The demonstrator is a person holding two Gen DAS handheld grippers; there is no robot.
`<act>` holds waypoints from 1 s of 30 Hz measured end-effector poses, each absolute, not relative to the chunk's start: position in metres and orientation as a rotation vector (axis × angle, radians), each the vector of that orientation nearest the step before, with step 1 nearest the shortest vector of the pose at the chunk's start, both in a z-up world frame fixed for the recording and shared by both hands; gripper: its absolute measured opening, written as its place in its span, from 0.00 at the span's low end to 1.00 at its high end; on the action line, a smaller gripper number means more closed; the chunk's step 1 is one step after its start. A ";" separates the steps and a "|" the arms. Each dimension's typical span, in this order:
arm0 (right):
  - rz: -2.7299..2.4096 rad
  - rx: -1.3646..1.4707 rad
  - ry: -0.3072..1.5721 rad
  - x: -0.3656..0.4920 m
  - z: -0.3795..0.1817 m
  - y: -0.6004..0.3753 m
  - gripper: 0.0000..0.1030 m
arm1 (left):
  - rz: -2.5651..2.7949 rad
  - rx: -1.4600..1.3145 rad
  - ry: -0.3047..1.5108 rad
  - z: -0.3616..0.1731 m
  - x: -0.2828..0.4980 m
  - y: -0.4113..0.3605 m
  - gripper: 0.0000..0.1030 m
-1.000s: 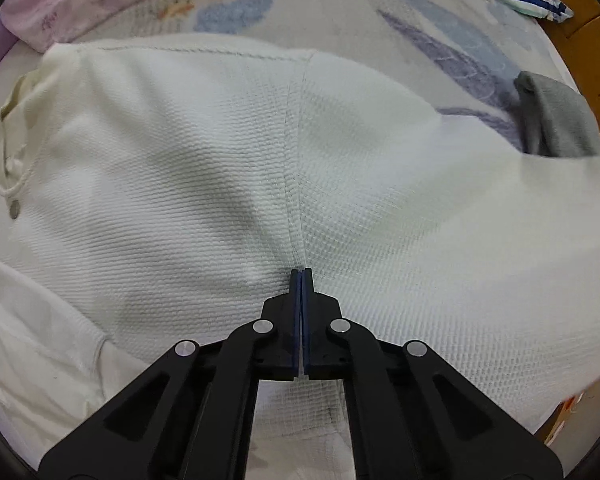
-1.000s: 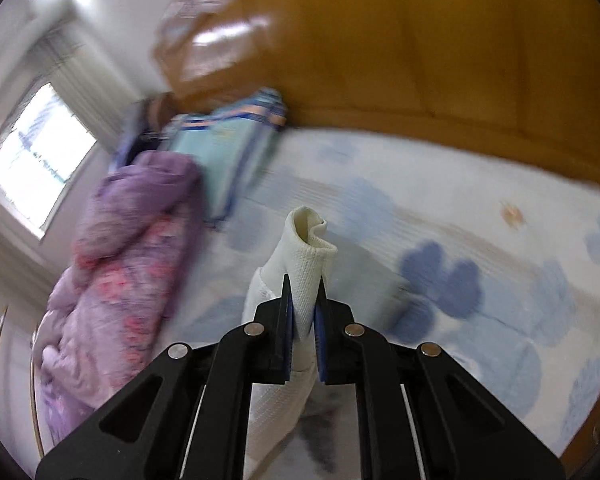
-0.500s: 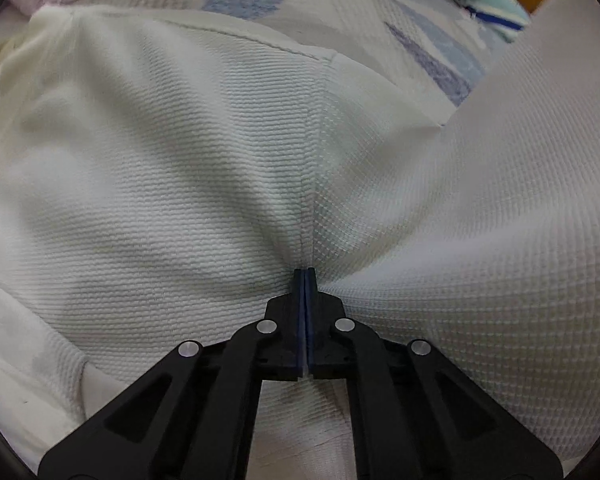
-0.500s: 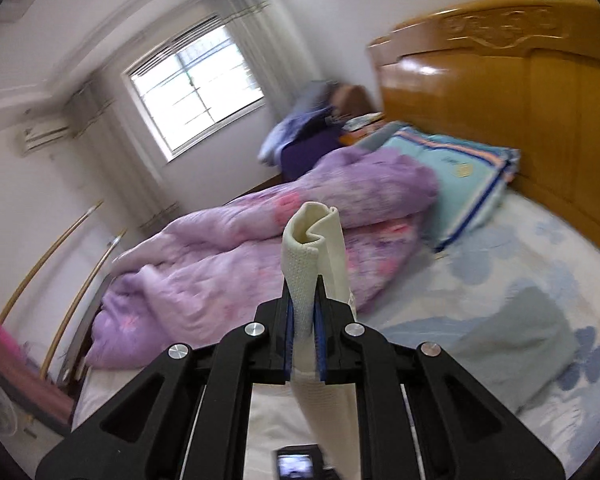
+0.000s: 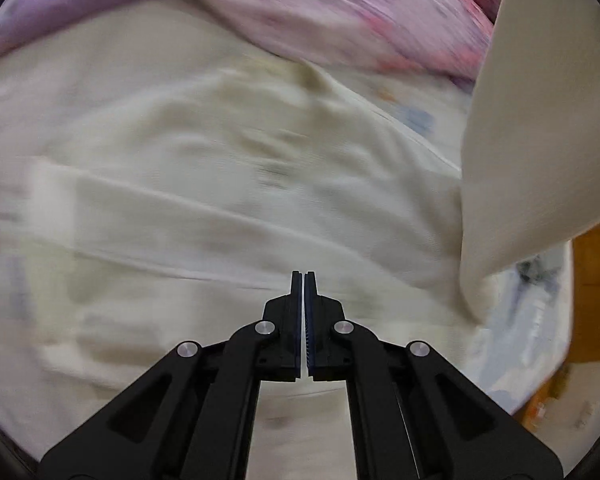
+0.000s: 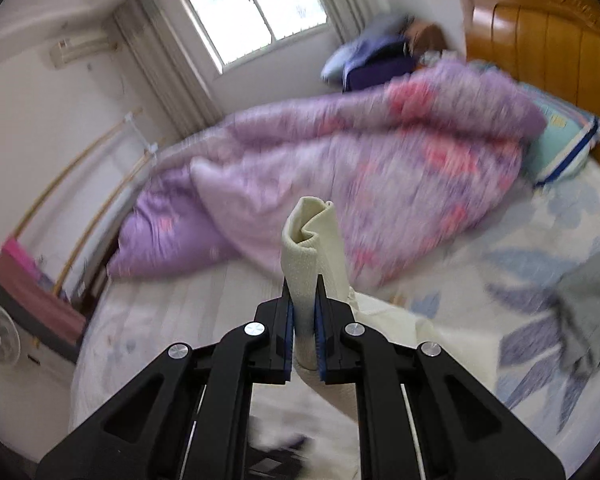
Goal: Fold large clothes
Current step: 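Carry the held sleeve across the jacket front with the right tool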
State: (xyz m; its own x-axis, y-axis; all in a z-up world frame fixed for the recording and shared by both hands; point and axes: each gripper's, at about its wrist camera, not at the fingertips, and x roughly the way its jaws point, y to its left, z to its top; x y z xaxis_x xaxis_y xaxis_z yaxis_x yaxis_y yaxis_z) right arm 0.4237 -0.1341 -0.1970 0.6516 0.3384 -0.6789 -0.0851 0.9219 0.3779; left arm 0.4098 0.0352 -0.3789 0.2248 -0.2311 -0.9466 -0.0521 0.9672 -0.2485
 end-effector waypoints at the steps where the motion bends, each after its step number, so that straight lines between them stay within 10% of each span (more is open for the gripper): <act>1: 0.246 0.325 0.864 0.418 -0.213 -0.122 0.08 | -0.099 -0.248 1.334 -0.372 0.402 0.048 0.04; 8: 0.403 0.231 1.245 0.405 -0.364 -0.030 0.19 | 0.120 -0.266 1.305 -0.368 0.371 0.162 0.04; 10: 0.412 0.282 1.410 0.405 -0.405 -0.023 0.58 | 0.161 -0.299 1.327 -0.381 0.365 0.177 0.04; 12: 0.342 0.323 1.439 0.403 -0.416 -0.037 0.71 | 0.192 -0.345 1.365 -0.394 0.360 0.184 0.06; 16: 0.200 0.398 1.403 0.396 -0.413 -0.109 0.75 | 0.124 -0.452 1.404 -0.417 0.357 0.171 0.51; 20: 0.073 0.475 1.411 0.372 -0.413 -0.181 0.75 | 0.089 -0.467 1.441 -0.443 0.367 0.148 0.70; 24: -0.071 0.562 1.495 0.350 -0.437 -0.241 0.75 | 0.072 -0.606 1.452 -0.479 0.381 0.135 0.70; 30: -0.141 0.837 1.425 0.336 -0.465 -0.285 0.76 | 0.158 -0.629 1.412 -0.496 0.391 0.137 0.09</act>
State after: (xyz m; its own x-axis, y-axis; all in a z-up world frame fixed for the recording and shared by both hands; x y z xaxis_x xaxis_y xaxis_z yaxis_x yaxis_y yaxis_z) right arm 0.3363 -0.2854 -0.4651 0.1893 0.3867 -0.9026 0.5560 0.7154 0.4231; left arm 0.3914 0.1375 -0.4964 0.1778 -0.2598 -0.9492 -0.4634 0.8288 -0.3137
